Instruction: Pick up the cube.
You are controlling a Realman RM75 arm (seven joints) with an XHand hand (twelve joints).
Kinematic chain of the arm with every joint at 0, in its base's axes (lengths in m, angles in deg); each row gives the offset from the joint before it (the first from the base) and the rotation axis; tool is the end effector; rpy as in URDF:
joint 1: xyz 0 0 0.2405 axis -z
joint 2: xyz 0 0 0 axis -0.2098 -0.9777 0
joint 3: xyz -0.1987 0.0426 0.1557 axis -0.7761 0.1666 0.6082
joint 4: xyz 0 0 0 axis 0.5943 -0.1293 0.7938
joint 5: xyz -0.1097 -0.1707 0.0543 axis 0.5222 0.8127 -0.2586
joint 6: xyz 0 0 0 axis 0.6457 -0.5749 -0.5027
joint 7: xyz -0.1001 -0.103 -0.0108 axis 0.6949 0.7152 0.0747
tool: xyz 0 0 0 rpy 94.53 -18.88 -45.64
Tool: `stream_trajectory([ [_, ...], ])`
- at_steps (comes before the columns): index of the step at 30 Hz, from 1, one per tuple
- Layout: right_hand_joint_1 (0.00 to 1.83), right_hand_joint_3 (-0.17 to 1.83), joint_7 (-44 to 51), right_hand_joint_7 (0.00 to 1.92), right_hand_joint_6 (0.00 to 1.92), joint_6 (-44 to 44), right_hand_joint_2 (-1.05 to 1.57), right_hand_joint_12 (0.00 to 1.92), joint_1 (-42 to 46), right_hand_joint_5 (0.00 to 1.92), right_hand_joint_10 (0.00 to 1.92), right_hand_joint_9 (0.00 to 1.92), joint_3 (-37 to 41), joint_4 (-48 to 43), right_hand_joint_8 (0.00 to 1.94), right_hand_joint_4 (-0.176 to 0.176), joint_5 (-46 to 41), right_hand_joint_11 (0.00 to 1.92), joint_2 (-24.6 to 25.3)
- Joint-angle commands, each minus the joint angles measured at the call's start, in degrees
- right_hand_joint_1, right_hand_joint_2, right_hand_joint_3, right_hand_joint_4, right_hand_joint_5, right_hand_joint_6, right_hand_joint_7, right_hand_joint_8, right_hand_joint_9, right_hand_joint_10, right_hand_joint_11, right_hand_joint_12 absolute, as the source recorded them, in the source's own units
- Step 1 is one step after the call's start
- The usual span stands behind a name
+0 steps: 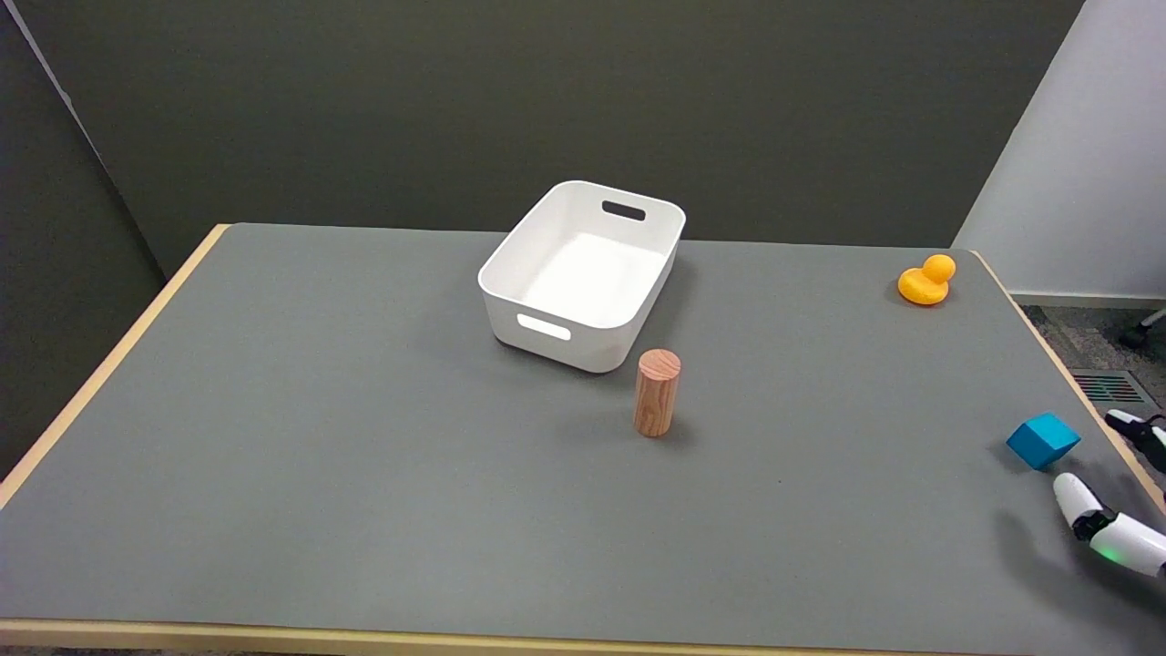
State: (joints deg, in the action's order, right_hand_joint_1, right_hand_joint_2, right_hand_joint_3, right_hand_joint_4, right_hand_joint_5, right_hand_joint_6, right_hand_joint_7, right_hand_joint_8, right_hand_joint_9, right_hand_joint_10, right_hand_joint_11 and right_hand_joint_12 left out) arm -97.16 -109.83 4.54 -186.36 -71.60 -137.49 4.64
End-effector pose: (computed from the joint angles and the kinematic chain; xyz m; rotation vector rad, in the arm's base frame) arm -0.3562 -0.0270 0.5721 0.9743 -0.0489 0.5080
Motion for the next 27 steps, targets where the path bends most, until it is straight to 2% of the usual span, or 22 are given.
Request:
stream_trajectory([
  [1,0.37,0.86,0.14,0.29,0.44,4.19,0.6,1.23,-2.47,0.23,0.72,0.19,3.01,0.74,0.33,0.045,3.7,0.06,-0.16],
  [21,0.39,0.86,0.14,0.3,0.44,7.24,0.6,1.23,-5.63,0.23,0.72,0.2,1.01,0.51,0.33,0.043,4.83,0.08,-0.61],
  [23,0.39,0.94,0.14,0.29,0.46,7.72,0.59,1.19,-5.85,0.22,0.71,0.21,1.01,0.11,0.36,0.043,4.83,0.09,-0.67],
  [27,0.52,0.98,0.14,0.3,0.47,9.04,0.62,1.18,-6.09,0.22,0.72,0.21,1.01,-0.7,0.38,0.041,4.44,0.1,-0.67],
])
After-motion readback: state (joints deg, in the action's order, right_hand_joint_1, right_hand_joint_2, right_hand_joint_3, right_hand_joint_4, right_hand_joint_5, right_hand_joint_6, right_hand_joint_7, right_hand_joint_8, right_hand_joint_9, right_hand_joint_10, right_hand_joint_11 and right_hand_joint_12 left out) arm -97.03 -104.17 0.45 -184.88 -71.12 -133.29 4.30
